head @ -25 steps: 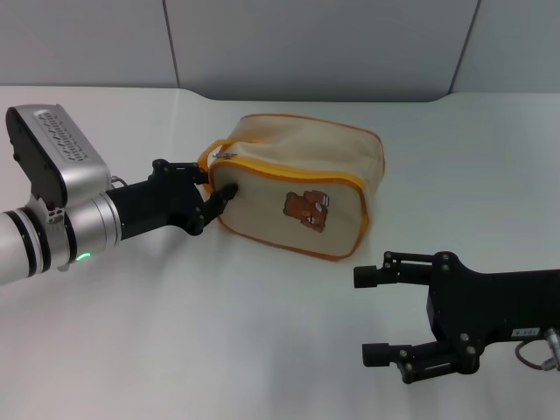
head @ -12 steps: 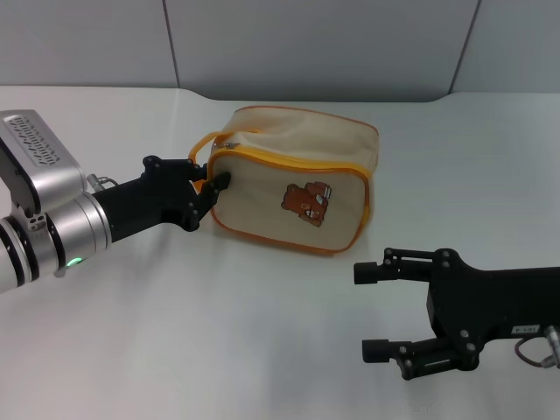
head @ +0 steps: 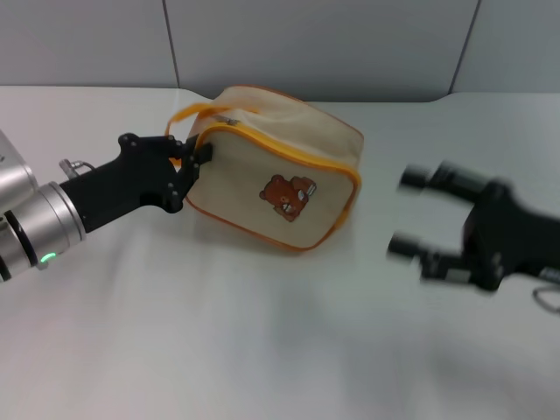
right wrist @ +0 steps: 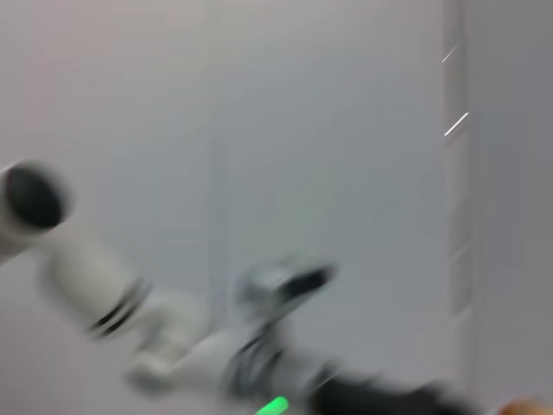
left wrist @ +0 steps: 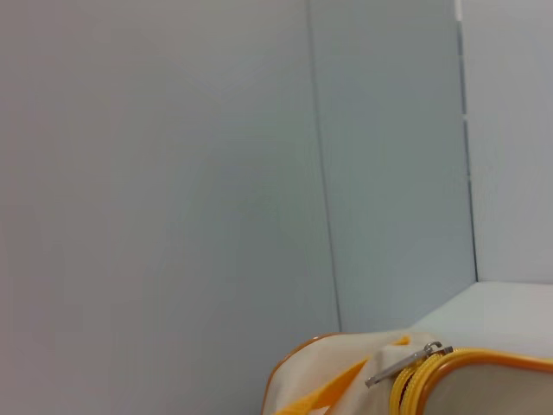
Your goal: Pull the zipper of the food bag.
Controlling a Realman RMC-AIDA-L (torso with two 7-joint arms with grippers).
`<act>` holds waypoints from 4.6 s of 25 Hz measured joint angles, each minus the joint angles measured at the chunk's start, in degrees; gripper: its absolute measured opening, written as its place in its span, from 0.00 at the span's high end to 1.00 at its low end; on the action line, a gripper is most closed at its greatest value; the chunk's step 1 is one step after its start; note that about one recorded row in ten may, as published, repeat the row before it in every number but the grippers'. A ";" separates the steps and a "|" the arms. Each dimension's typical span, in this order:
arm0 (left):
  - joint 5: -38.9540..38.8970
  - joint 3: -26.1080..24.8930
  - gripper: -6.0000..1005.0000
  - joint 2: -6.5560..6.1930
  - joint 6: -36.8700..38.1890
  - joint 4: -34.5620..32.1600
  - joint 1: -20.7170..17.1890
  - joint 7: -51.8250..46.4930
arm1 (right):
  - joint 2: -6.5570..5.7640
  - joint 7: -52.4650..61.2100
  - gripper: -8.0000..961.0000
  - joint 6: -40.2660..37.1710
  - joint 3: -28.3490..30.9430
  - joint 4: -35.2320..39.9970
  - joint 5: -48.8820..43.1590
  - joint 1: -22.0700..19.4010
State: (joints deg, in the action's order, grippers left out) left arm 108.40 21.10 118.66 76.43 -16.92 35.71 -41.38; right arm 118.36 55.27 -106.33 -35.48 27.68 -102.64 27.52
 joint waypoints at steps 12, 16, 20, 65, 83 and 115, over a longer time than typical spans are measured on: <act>-0.02 12.99 0.91 0.15 9.46 -16.41 -0.51 -8.29 | 1.40 -47.76 0.12 8.62 7.69 -22.60 22.48 -0.17; -0.07 17.07 0.91 0.21 9.87 -20.86 -0.47 -11.29 | 1.54 -74.81 0.12 12.76 7.32 -34.75 22.26 4.21; -0.09 18.48 0.91 0.21 9.94 -22.27 -0.29 -12.44 | 1.53 -89.36 0.12 14.24 8.06 -40.42 22.19 6.27; -3.12 21.31 0.92 0.29 10.94 -25.70 0.00 -12.24 | 1.52 -107.94 0.47 25.13 23.61 -53.84 12.20 9.44; -3.40 21.53 0.93 0.26 11.41 -25.83 -0.19 -12.43 | 1.52 -107.53 0.99 25.30 23.61 -53.52 12.20 9.29; -8.92 21.53 0.99 0.05 11.61 -19.83 -3.61 -9.92 | 0.60 -84.31 0.83 10.73 25.27 -50.52 8.39 -5.76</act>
State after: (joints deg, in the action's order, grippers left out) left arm 99.48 42.63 118.71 88.04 -36.75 32.10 -51.30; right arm 118.96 -29.04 -95.60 -10.21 -22.84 -94.25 21.77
